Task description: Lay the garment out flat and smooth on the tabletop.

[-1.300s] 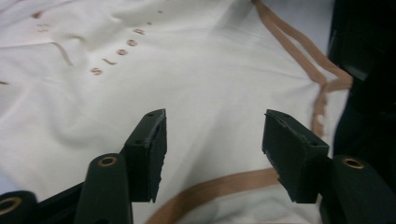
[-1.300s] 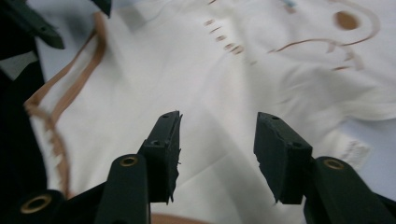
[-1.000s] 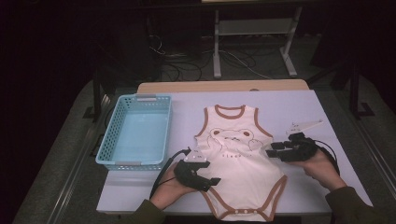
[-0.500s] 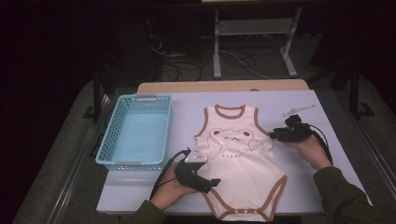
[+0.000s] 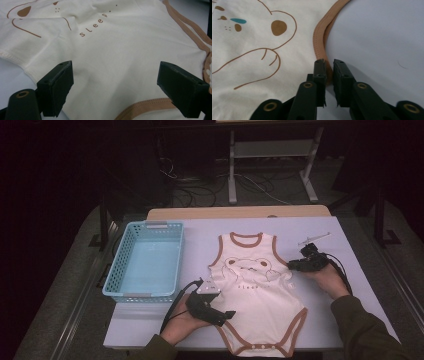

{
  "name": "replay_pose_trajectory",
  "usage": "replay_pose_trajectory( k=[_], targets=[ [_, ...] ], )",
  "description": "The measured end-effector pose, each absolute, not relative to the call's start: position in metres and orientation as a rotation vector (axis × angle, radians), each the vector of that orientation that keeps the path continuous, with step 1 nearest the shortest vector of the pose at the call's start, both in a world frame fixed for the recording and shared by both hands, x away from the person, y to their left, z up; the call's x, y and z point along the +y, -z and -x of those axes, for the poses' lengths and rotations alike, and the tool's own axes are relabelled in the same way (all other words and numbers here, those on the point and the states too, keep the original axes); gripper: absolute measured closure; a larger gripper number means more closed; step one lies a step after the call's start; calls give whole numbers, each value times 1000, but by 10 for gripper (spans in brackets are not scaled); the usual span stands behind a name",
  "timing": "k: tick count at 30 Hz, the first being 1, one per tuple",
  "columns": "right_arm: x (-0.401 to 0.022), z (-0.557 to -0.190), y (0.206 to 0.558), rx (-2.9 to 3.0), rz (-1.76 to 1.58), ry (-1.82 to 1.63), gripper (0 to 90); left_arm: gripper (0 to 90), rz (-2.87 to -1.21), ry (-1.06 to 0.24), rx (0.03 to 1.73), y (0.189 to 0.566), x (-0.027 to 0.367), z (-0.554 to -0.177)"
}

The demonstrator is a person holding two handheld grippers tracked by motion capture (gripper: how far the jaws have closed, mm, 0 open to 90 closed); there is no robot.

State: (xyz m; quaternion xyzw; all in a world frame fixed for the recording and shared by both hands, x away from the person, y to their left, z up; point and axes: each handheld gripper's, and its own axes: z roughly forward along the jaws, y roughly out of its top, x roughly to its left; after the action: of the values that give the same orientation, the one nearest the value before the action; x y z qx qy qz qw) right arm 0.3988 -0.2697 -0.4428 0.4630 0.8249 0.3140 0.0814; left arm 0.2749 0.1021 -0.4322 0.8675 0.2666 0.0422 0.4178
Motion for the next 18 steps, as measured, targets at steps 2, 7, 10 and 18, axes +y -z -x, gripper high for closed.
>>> replay_pose_trajectory(
  k=[2, 7, 10, 18],
  targets=[
    [-270, -399, 443, 2483, -1380, -954, 854, 131, -2177, -106, 669, 432, 102, -275],
    [-268, -398, 440, 2466, -1326, -914, 868, 130, -2176, -107, 671, 432, 102, -275],
    [-274, -403, 435, 2424, -1330, -935, 868, 131, -2176, -107, 673, 432, 102, -275],
    [-274, -416, 435, 2398, -1314, -924, 868, 131, -2196, -104, 669, 433, 102, -276]
  ],
)
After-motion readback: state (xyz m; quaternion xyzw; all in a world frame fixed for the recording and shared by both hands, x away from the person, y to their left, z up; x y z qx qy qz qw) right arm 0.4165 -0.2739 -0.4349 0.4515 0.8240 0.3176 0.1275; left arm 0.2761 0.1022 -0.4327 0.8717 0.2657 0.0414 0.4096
